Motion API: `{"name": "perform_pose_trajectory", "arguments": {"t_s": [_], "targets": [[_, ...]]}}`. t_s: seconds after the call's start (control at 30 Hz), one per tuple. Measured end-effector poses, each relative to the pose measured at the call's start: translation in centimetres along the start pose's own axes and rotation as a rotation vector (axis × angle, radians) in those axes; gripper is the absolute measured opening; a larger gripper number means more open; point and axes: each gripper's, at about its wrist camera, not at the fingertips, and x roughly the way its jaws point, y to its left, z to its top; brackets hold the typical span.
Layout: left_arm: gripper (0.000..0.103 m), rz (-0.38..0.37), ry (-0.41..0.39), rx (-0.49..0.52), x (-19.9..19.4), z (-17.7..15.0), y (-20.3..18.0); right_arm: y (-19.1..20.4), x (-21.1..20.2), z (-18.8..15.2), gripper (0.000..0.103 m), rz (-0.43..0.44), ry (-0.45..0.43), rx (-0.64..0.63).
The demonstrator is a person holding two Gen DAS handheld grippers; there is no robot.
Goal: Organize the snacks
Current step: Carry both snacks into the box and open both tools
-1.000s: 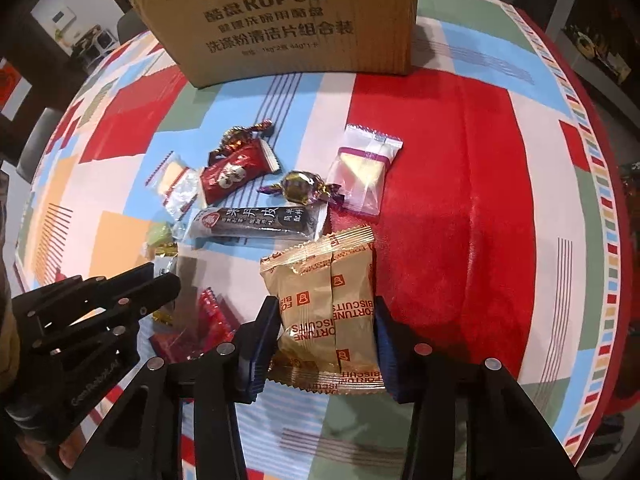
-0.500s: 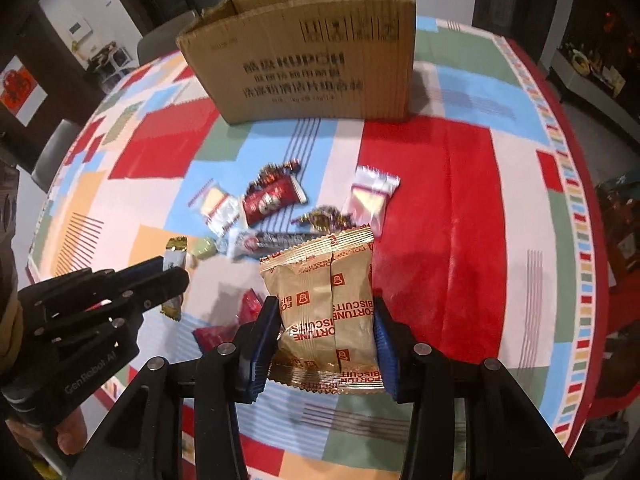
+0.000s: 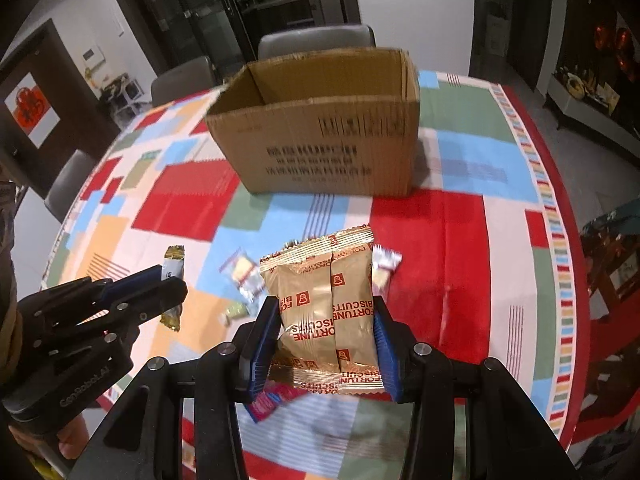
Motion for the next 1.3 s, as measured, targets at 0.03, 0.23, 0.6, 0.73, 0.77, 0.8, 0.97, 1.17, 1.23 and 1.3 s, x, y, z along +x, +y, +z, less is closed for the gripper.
{"name": "perform_pose_trajectory", "arguments": {"t_s": [0.03, 0.23, 0.6, 0.73, 0.77, 0.8, 0.97, 1.17, 1.23, 1.3], "targets": [[0.019, 0.002, -0.006, 0.003, -0.2, 0.4, 0.1, 0.1, -0.2, 0.4, 0.045, 0.0, -0.009, 0.001], [0.019, 0.01, -0.038, 0.012, -0.8, 2.8, 0.5, 0.4, -0.6, 2.9, 0.045, 0.007, -0.05, 0.008], [0.019, 0.016, -0.082, 0.037, -0.2, 7.8, 1.7, -0.1, -0.4, 8.2, 0.045, 0.012, -0.117, 0.026], [0.019, 0.017, -0.095, 0.045, 0.3, 9.7, 2.1, -0.4, -0.2, 10.0, 0.045, -0.002, -0.141, 0.026], [0.019, 0.018, -0.098, 0.049, 0.5, 10.3, 2.1, -0.5, 0.0, 10.5, 0.045, 0.0, -0.142, 0.027], [0.019, 0.019, -0.1, 0.051, 0.6, 10.7, 2.1, -0.5, 0.2, 11.0, 0.045, 0.001, -0.142, 0.029], [0.019, 0.025, -0.113, 0.065, 1.5, 13.1, 2.3, -0.8, 1.1, 13.1, 0.045, -0.002, -0.143, 0.032], [0.019, 0.002, -0.133, 0.056, 3.3, 15.4, 3.1, -1.0, 2.3, 15.3, 0.045, -0.006, -0.15, 0.025], [0.019, -0.006, -0.133, 0.056, 3.9, 16.0, 3.3, -1.2, 2.8, 15.9, 0.045, -0.006, -0.15, 0.031], [0.019, -0.001, -0.138, 0.051, 4.5, 16.6, 3.4, -1.4, 3.4, 16.5, 0.045, -0.005, -0.147, 0.041]]}}
